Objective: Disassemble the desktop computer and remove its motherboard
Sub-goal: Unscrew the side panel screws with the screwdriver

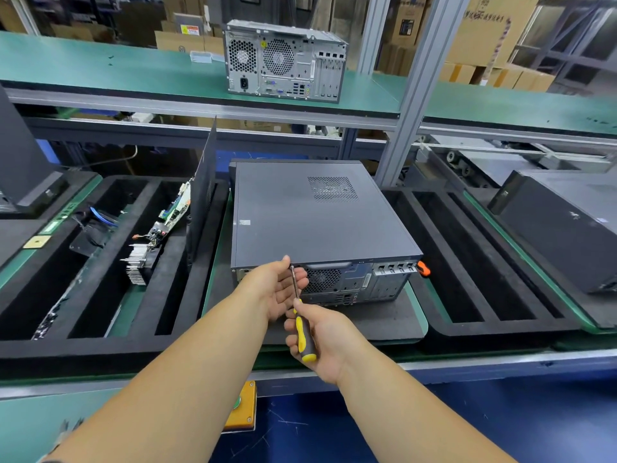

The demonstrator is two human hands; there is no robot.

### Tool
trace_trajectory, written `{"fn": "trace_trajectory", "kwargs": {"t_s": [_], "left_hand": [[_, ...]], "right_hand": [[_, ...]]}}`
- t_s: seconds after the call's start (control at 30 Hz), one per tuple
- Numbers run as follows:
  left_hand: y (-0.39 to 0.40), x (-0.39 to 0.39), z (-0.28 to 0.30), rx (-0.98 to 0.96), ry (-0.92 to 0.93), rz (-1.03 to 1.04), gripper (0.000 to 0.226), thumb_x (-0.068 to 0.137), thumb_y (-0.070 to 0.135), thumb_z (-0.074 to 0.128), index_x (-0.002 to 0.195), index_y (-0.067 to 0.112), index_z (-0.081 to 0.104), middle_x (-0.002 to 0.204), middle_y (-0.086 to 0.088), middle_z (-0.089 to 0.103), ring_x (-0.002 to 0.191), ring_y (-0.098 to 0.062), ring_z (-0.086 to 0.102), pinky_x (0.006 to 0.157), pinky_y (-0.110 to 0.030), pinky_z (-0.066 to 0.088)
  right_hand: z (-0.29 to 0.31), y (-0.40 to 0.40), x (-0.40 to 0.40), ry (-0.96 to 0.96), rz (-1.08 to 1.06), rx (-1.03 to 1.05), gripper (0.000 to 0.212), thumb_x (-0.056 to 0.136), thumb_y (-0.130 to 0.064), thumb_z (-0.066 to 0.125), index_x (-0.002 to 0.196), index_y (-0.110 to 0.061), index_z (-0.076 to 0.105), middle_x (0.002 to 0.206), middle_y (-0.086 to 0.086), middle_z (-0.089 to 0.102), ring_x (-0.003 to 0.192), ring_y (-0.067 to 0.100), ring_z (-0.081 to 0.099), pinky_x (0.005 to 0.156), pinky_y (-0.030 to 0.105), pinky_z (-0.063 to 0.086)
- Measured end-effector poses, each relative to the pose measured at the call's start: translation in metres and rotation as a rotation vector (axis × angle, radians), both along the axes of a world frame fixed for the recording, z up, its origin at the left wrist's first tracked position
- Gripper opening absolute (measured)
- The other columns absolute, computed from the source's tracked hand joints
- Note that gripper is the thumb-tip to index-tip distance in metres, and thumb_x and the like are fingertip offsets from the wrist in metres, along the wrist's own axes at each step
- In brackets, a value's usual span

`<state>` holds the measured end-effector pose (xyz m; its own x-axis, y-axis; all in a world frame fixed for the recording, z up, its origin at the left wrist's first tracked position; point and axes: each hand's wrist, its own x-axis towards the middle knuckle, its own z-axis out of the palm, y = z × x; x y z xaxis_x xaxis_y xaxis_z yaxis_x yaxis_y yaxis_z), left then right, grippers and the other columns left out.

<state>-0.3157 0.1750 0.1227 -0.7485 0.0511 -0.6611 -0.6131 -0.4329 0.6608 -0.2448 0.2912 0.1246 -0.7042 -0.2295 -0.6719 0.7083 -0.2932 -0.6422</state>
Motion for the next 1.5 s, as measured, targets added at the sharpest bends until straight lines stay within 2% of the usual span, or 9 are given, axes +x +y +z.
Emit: {"fn": "trace_trajectory", "kwargs": {"t_s": [0.1,0.27,0.37,0.63,0.83,1.03,1.13,1.3,1.5], "left_hand": [[0.0,-0.001,-0.001,-0.007,0.004,0.012,0.032,0.096,0.034,0.056,0.091,0.005,0.069,0.074,-0.003,0.075,0.076,-0.015,0.07,0.077,-0.028,0.054],[0.004,0.0,-0.002,-0.048,0.037,0.034,0.023,0.093,0.028,0.062,0.087,0.007,0.068,0.068,0.0,0.074,0.073,-0.012,0.069,0.062,-0.025,0.054],[0.005,0.002,-0.005,-0.077,0.06,0.041,0.019,0.092,0.024,0.063,0.084,0.009,0.069,0.066,0.001,0.073,0.072,-0.01,0.069,0.069,-0.024,0.054],[0.001,0.005,-0.007,-0.129,0.112,0.019,0.017,0.093,0.023,0.062,0.087,0.009,0.07,0.071,0.001,0.075,0.062,-0.008,0.071,0.058,-0.019,0.055],[-0.002,0.006,-0.006,-0.083,0.128,-0.022,0.021,0.096,0.024,0.057,0.095,0.008,0.071,0.08,-0.001,0.076,0.072,-0.01,0.072,0.066,-0.023,0.055],[-0.004,0.006,-0.007,-0.034,0.09,-0.022,0.036,0.097,0.038,0.053,0.096,0.008,0.072,0.09,-0.004,0.076,0.084,-0.015,0.072,0.07,-0.027,0.053],[0.0,0.005,-0.006,-0.054,0.071,0.003,0.035,0.096,0.038,0.054,0.094,0.008,0.072,0.085,-0.002,0.076,0.081,-0.014,0.072,0.069,-0.026,0.054],[0.004,0.001,-0.006,-0.072,0.042,0.037,0.035,0.095,0.038,0.056,0.093,0.006,0.071,0.079,-0.002,0.076,0.079,-0.015,0.071,0.075,-0.028,0.055],[0.005,0.001,-0.008,-0.094,0.059,0.075,0.029,0.092,0.034,0.063,0.093,0.005,0.07,0.077,-0.003,0.075,0.076,-0.016,0.071,0.068,-0.027,0.056]], "right_hand": [[0.001,0.002,-0.002,-0.005,-0.008,0.049,0.02,0.088,-0.027,0.07,0.097,-0.009,0.067,0.067,0.004,0.063,0.049,0.013,0.057,0.046,0.024,0.048],[0.001,0.0,-0.004,-0.05,-0.013,-0.04,0.018,0.089,-0.028,0.069,0.092,-0.011,0.063,0.065,0.004,0.057,0.046,0.011,0.047,0.043,0.022,0.042],[0.002,0.002,-0.004,-0.068,-0.003,-0.091,0.022,0.092,-0.032,0.061,0.093,-0.01,0.059,0.066,0.005,0.056,0.046,0.012,0.047,0.044,0.023,0.042],[0.006,0.008,-0.004,-0.077,-0.002,-0.101,0.025,0.096,-0.027,0.05,0.1,-0.005,0.059,0.066,0.008,0.057,0.049,0.014,0.049,0.047,0.024,0.044],[0.004,0.006,-0.005,-0.035,-0.055,0.007,0.022,0.095,-0.019,0.057,0.107,-0.003,0.065,0.072,0.01,0.062,0.052,0.015,0.055,0.052,0.026,0.049],[-0.004,0.006,-0.003,0.055,-0.072,0.02,0.012,0.094,-0.018,0.062,0.103,-0.011,0.064,0.068,0.006,0.061,0.049,0.013,0.054,0.048,0.024,0.046],[-0.004,0.006,-0.003,0.029,-0.082,-0.02,0.015,0.094,-0.022,0.062,0.1,-0.008,0.063,0.067,0.006,0.059,0.047,0.012,0.051,0.045,0.023,0.044],[0.001,0.008,-0.004,-0.066,-0.032,-0.117,0.035,0.1,-0.025,0.043,0.102,0.001,0.066,0.07,0.01,0.062,0.051,0.013,0.052,0.05,0.023,0.045],[0.003,0.007,-0.005,0.016,0.021,0.106,0.027,0.089,-0.03,0.069,0.107,-0.009,0.065,0.083,0.008,0.066,0.065,0.017,0.061,0.061,0.029,0.051]]}}
